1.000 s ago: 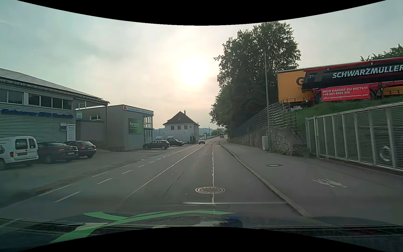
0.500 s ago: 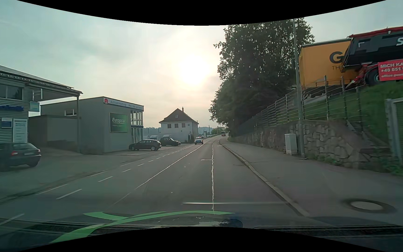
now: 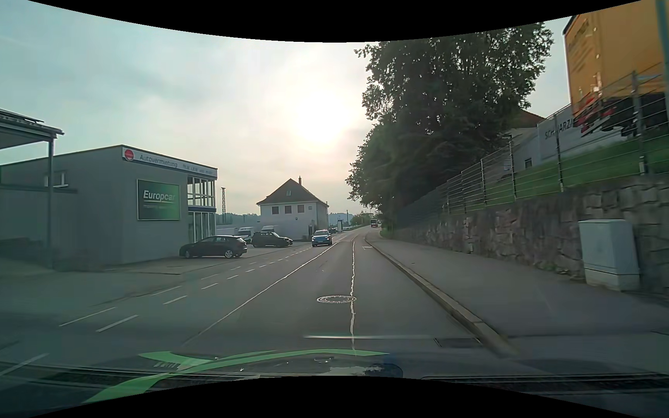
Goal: Follow the waypoints while adhering to traffic rules and regulations
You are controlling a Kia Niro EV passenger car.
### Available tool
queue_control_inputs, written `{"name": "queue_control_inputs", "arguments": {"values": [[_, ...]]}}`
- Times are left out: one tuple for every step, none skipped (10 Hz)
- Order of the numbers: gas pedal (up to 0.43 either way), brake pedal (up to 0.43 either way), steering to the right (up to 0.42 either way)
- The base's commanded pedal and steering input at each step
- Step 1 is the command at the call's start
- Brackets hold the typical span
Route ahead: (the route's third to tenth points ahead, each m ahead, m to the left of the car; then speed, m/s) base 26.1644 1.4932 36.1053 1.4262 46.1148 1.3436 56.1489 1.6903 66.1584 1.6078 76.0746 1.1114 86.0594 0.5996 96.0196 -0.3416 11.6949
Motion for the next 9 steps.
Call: {"name": "queue_control_inputs", "arguments": {"values": [[0.098, 0.0, -0.004], [0.11, 0.0, -0.004], [0.11, 0.0, -0.004], [0.118, 0.0, -0.004], [0.13, 0.0, -0.004], [0.138, 0.0, -0.004], [0.15, 0.0, -0.004], [0.15, 0.0, -0.005], [0.15, 0.0, -0.006]]}}
